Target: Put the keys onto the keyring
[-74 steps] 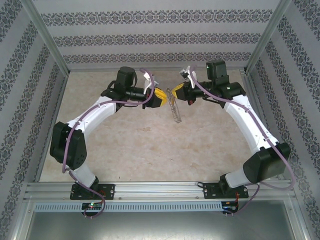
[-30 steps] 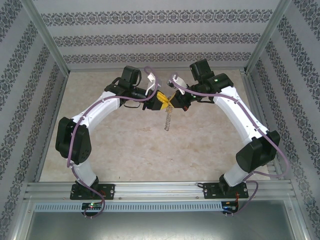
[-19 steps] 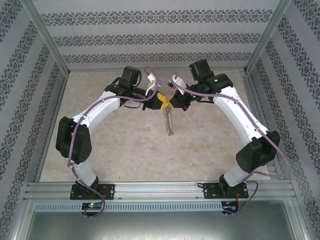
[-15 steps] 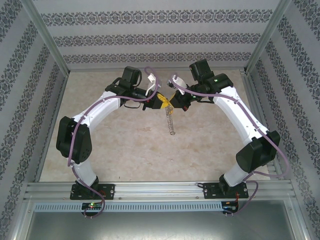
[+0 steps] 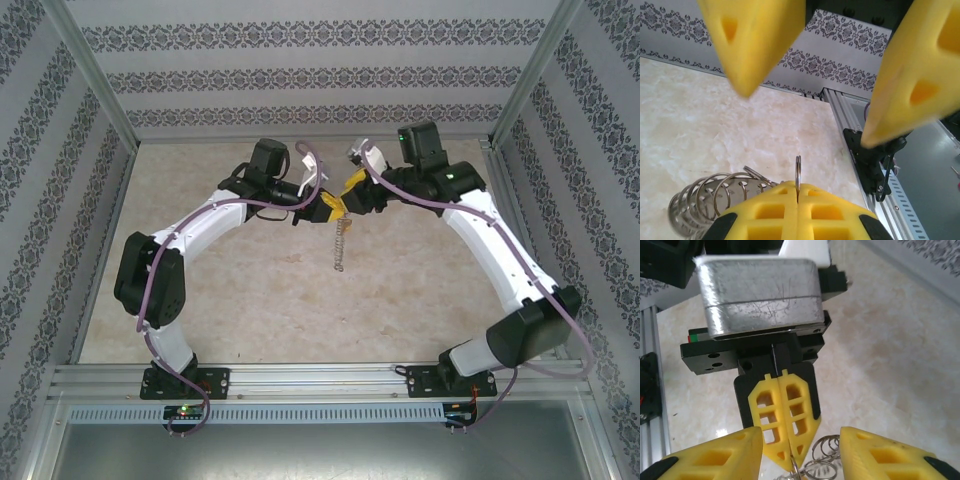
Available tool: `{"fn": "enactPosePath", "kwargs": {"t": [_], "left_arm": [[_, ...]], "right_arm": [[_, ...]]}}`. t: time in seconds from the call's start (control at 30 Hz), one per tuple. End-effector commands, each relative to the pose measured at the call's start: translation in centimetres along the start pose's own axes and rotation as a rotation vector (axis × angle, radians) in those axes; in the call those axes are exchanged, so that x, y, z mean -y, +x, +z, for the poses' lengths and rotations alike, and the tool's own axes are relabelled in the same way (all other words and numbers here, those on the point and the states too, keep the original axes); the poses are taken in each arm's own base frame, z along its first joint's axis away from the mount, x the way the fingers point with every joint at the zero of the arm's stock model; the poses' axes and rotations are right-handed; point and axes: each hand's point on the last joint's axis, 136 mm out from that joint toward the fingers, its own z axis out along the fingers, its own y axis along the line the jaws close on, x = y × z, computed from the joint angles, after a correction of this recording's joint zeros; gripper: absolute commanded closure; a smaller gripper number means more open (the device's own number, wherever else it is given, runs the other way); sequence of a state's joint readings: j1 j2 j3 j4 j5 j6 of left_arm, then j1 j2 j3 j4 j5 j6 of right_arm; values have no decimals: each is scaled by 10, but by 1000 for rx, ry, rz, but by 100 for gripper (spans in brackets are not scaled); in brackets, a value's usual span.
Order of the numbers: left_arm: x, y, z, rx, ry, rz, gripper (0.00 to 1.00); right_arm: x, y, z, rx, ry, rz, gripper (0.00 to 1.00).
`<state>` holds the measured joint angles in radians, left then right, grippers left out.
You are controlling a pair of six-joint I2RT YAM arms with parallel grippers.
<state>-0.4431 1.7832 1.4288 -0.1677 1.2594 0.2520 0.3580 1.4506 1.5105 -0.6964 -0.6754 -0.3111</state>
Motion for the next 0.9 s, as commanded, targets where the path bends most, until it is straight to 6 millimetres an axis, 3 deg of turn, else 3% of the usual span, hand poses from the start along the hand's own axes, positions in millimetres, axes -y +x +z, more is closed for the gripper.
{"fn": "enactPosePath", "kwargs": {"t": [0.0,0.13,0.37,0.57,0.87], "left_arm": [[10,-21,-3,49,14,75,100],[10,-20,-3,52,14,71,100],[11,-24,-4,65,5,81,100],[14,-26,-6,70,3,86,100],[13,-29,-6,88,-8,87,100]], "right_arm": [[15,-13,-14,136,49,63,55],[26,0,-19,230,59,159,56],[22,42,-11,289,42,242,62],[11,55,5,334,-56,294,70],[-12,56,34,281,-168,289,80]]}}
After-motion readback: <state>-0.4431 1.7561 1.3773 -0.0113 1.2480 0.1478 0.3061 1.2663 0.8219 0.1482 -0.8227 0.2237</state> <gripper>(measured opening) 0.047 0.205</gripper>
